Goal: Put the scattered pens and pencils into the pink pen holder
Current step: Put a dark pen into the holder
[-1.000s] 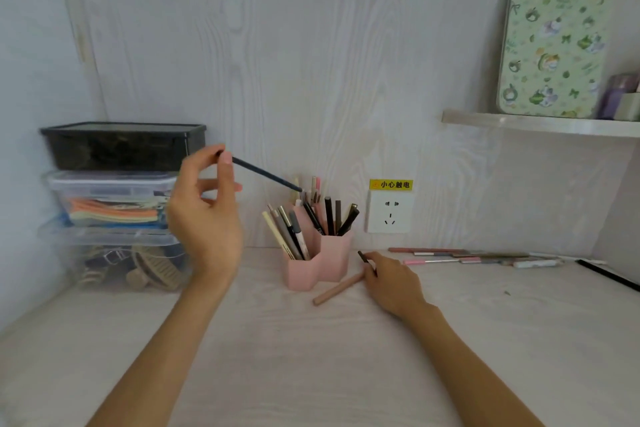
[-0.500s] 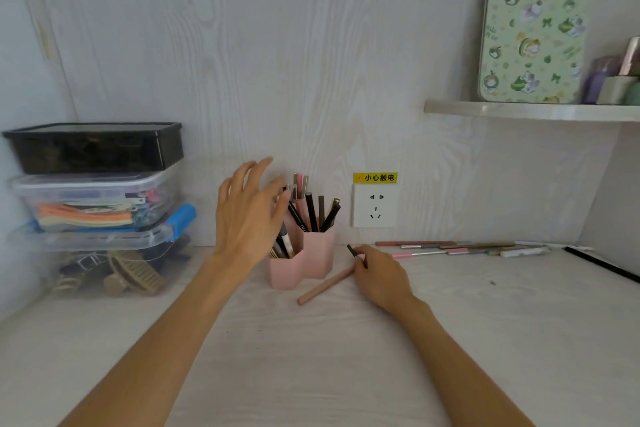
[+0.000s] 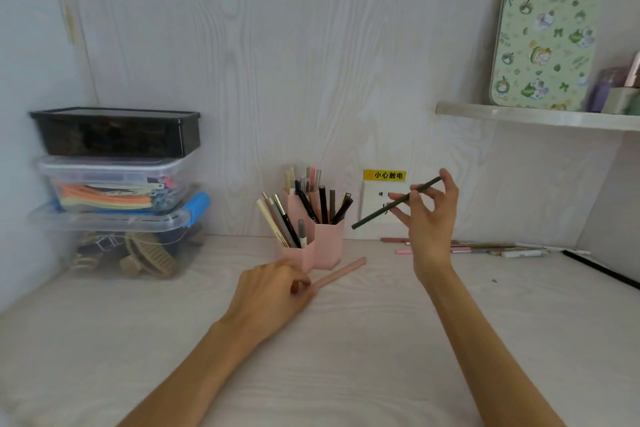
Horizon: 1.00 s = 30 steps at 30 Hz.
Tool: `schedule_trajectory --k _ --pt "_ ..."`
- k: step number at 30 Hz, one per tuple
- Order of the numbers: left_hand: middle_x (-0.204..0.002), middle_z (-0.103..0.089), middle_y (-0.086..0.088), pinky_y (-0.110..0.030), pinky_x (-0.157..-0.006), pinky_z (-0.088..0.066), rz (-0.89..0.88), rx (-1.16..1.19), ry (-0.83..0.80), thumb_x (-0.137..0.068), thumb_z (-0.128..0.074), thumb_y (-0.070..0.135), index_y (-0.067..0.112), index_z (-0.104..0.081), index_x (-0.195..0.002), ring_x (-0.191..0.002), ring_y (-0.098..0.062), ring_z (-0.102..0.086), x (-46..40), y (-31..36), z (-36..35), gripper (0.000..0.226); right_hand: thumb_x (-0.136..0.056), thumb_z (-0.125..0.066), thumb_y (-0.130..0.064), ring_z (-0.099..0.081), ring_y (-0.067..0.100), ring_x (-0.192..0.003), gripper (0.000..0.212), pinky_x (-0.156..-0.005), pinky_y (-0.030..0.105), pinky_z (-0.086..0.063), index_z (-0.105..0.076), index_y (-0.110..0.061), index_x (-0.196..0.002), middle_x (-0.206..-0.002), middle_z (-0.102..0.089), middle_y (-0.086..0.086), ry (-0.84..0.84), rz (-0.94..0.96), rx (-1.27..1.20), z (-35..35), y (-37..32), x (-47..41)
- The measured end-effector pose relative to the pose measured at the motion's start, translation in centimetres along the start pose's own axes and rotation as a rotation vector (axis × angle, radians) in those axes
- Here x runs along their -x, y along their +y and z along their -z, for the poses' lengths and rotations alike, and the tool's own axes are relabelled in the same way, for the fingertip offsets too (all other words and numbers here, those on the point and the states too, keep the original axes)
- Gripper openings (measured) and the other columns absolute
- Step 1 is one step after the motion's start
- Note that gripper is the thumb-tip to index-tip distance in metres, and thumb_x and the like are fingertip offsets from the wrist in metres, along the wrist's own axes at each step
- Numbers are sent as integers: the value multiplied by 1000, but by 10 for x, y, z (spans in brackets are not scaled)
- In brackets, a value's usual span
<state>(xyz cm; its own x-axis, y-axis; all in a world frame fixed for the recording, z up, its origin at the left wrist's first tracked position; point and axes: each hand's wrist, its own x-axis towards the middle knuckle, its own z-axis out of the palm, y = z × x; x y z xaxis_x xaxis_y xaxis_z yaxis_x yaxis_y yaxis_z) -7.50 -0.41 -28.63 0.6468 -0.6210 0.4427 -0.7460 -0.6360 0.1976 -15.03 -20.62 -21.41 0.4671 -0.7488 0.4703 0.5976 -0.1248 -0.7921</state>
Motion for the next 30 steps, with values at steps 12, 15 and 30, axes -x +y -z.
schedule_trajectory --k 12,15,30 --pt "-73 -64 28 -13 -58 -38 244 386 119 -76 -65 41 43 -69 -79 -67 6 -59 7 -32 10 6 -89 -58 -13 -68 12 -76 33 -71 33 -57 -47 -23 -119 -89 -66 -5 -279 420 656 -104 -2 -10" --pt "-72 -62 32 -15 -59 -41 250 453 196 -76 -65 38 45 -68 -81 -67 9 -58 6 -30 12 9 -89 -59 -24 -67 14 -91 19 -77 30 -52 -62 -24 -108 -96 -73 -4 -395 421 886 -100 16 -12" --pt "-93 -65 14 -12 -48 -43 72 641 706 -83 -67 18 31 -65 -103 -78 0 -62 2 -22 26 24 -96 -44 -20 -49 22 -119 29 -94 30 -39 -56 -20 -122 -125 -59 1 -260 301 1070 12 50 -19"
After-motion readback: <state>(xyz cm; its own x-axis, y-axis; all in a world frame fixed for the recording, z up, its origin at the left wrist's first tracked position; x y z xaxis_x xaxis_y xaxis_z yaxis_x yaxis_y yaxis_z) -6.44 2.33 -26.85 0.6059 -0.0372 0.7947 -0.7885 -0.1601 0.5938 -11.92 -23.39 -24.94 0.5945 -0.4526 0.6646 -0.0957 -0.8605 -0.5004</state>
